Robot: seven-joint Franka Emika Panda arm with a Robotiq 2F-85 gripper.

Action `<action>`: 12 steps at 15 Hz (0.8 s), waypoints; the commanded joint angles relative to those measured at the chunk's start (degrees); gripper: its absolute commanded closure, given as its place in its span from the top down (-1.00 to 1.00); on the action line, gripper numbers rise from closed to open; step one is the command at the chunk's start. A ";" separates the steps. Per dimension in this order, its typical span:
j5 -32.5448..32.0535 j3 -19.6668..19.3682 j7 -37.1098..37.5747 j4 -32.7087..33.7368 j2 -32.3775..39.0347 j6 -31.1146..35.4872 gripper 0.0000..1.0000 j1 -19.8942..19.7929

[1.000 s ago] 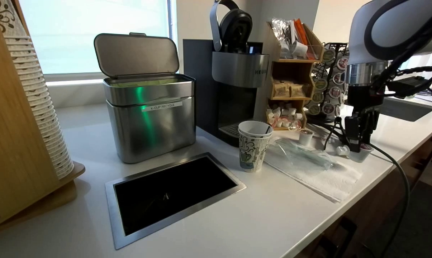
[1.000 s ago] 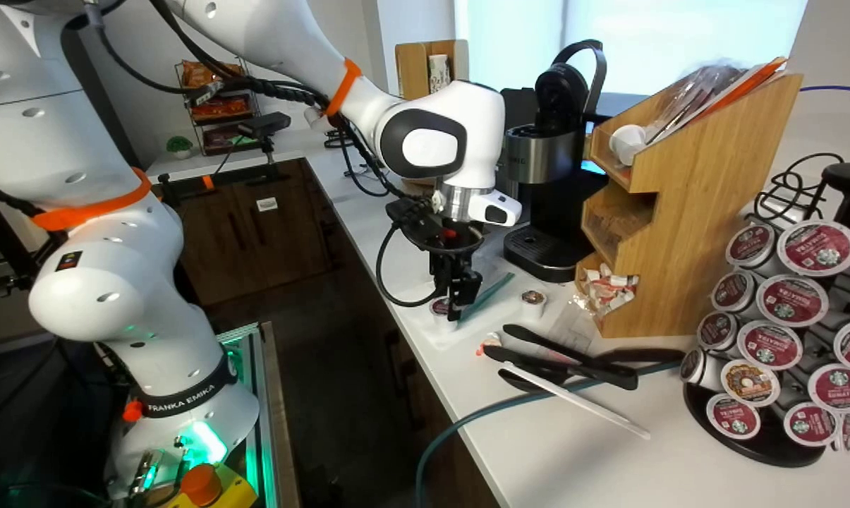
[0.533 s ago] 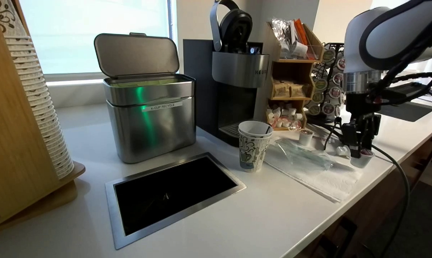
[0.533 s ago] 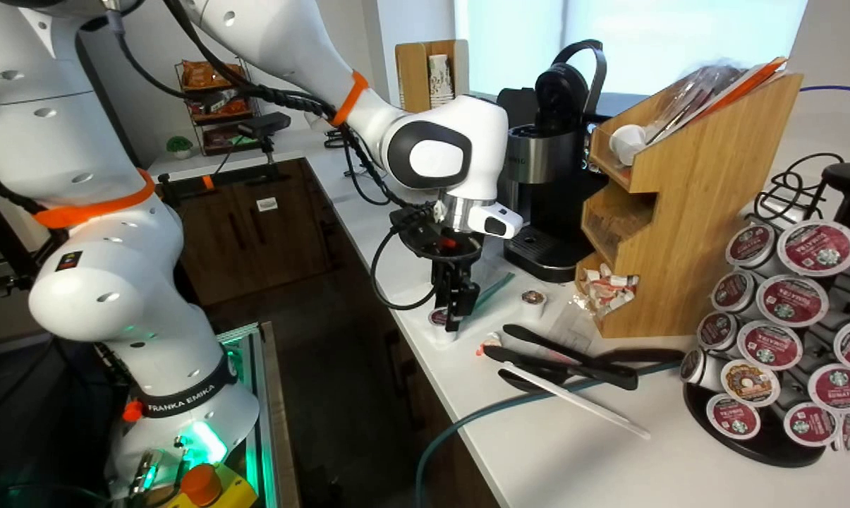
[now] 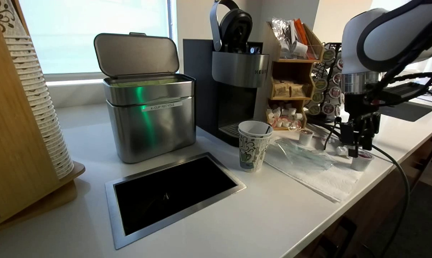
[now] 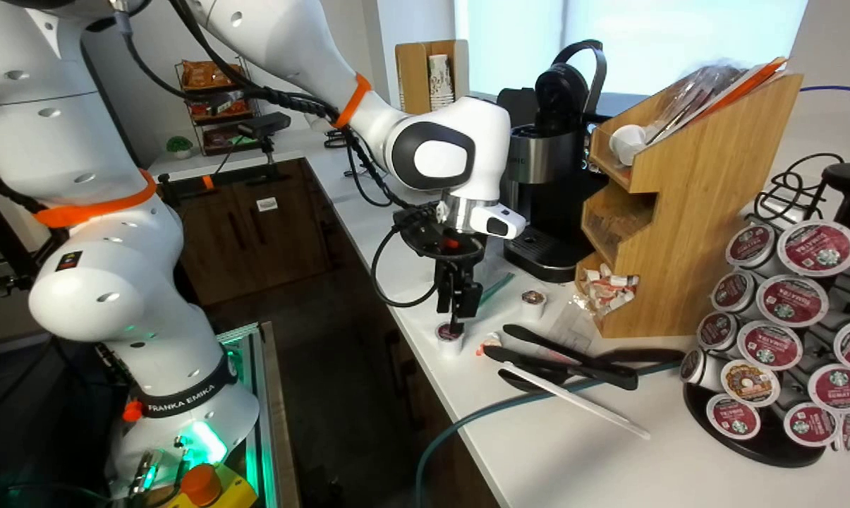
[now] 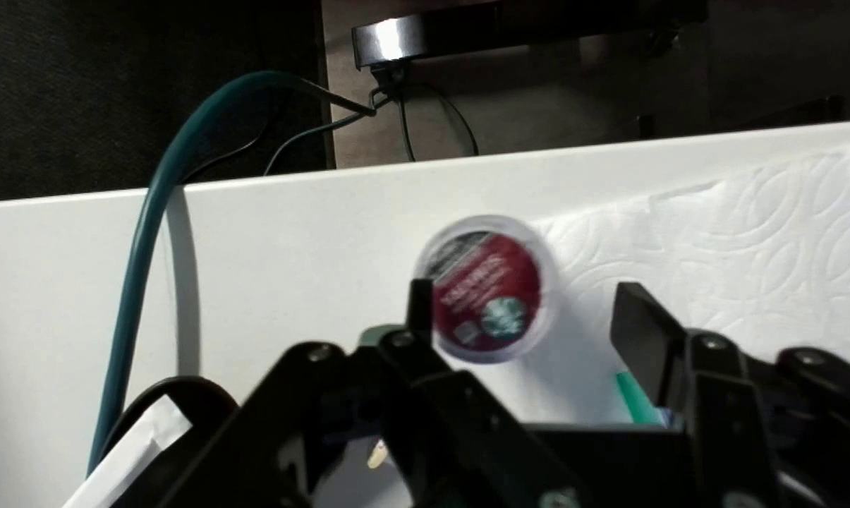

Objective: Remove one coffee pod from the stand on the right and put it on the countertop then place one coffee pod from the counter in the coffee maker chamber.

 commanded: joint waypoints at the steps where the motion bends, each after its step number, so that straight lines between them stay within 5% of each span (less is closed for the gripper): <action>1: -1.21 0.45 2.01 0.82 0.56 -0.61 0.99 -0.27; 5: -0.84 0.07 1.99 0.05 -1.71 1.40 1.00 -0.64; 9: -0.35 -0.72 2.31 -0.06 -3.89 11.61 0.98 -1.84; 12: 13.37 -0.95 -7.31 1.09 -4.73 13.07 1.00 -0.63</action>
